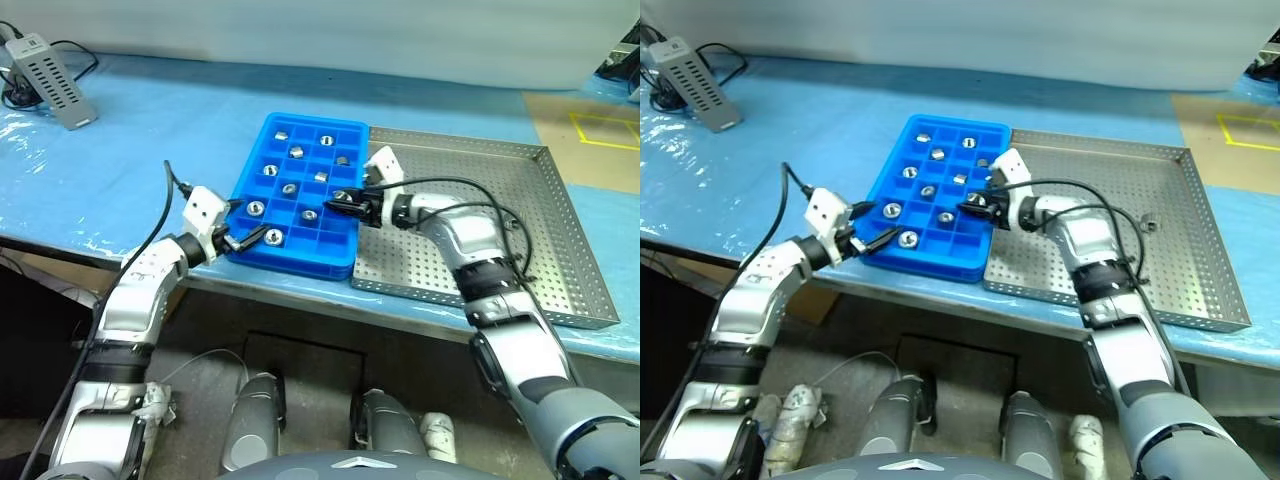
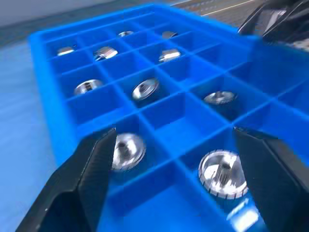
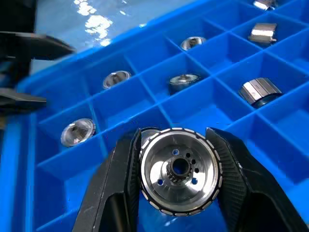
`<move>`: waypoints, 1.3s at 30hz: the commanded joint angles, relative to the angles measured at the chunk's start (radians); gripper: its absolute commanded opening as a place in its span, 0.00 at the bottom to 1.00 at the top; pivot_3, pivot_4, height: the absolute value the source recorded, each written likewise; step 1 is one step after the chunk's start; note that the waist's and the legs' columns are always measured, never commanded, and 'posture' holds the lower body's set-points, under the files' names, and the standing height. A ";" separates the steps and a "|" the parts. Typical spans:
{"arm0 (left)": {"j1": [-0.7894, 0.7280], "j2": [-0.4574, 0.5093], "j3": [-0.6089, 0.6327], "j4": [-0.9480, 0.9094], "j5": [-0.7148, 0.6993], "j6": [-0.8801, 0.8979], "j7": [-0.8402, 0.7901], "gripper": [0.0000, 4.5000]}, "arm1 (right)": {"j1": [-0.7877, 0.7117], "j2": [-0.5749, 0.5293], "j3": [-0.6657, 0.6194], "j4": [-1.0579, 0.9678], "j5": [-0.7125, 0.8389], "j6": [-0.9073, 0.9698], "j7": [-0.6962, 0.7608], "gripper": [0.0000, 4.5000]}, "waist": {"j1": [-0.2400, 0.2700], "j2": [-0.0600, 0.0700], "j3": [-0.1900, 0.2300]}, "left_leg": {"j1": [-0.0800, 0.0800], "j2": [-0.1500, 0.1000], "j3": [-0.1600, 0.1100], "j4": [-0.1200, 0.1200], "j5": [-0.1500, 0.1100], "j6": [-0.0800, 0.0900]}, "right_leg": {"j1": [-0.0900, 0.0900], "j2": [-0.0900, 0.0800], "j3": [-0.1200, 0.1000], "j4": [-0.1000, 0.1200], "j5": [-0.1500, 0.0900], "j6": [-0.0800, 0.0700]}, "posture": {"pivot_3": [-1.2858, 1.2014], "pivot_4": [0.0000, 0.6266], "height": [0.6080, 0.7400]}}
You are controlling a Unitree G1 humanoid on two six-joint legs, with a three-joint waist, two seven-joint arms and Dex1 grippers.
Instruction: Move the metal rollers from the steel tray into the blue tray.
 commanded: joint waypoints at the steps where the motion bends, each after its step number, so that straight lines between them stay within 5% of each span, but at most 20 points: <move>1: 0.017 0.011 0.034 -0.098 -0.023 0.027 0.037 0.90 | -0.101 0.010 -0.031 0.151 -0.047 -0.123 -0.052 0.37 | 0.016 0.000 0.000 | 0.000 0.000 0.000 0.000 0.000 -0.001 | 0.000 0.000 0.000 0.000 0.000 0.000 | 0.58 0.24 1.00; 10: 0.072 0.025 0.042 -0.156 -0.022 0.049 0.075 0.90 | -0.171 -0.006 0.018 0.388 -0.179 -0.269 -0.059 0.37 | 0.026 0.000 0.000 | 0.002 0.001 -0.001 -0.004 0.004 -0.007 | -0.002 0.001 0.000 0.003 0.000 0.000 | 0.59 0.24 1.00; 16: 0.029 0.002 -0.019 -0.128 -0.025 0.045 0.057 0.90 | -0.168 -0.012 -0.056 0.370 -0.148 -0.279 -0.077 0.80 | 0.032 0.000 0.000 | 0.002 0.002 -0.001 -0.004 0.004 -0.007 | -0.001 0.001 -0.001 0.003 0.000 0.000 | 0.56 0.24 1.00; 24: -0.152 -0.099 -0.140 0.057 -0.011 -0.024 -0.022 0.90 | -0.116 -0.124 -0.208 0.268 -0.156 -0.297 -0.356 0.80 | 0.021 0.000 0.000 | 0.002 0.002 0.001 -0.002 0.007 -0.010 | -0.001 0.001 0.000 0.006 0.000 0.000 | 0.47 0.24 1.00; 30: -0.268 -0.167 -0.189 0.228 0.002 -0.109 -0.094 0.90 | -0.046 -0.199 -0.235 0.175 -0.277 -0.212 -0.696 0.80 | -0.041 0.000 0.000 | 0.002 0.002 0.002 -0.002 0.007 -0.009 | -0.003 0.001 0.002 0.005 0.000 0.000 | 0.41 0.24 1.00; 39: -0.307 -0.210 -0.214 0.325 0.022 -0.175 -0.148 0.90 | 0.075 -0.246 -0.370 0.032 -0.116 -0.098 -0.554 0.80 | -0.098 0.000 0.000 | 0.002 0.004 0.005 -0.001 0.004 0.001 | -0.004 0.002 0.004 0.004 0.000 0.000 | 0.40 0.24 1.00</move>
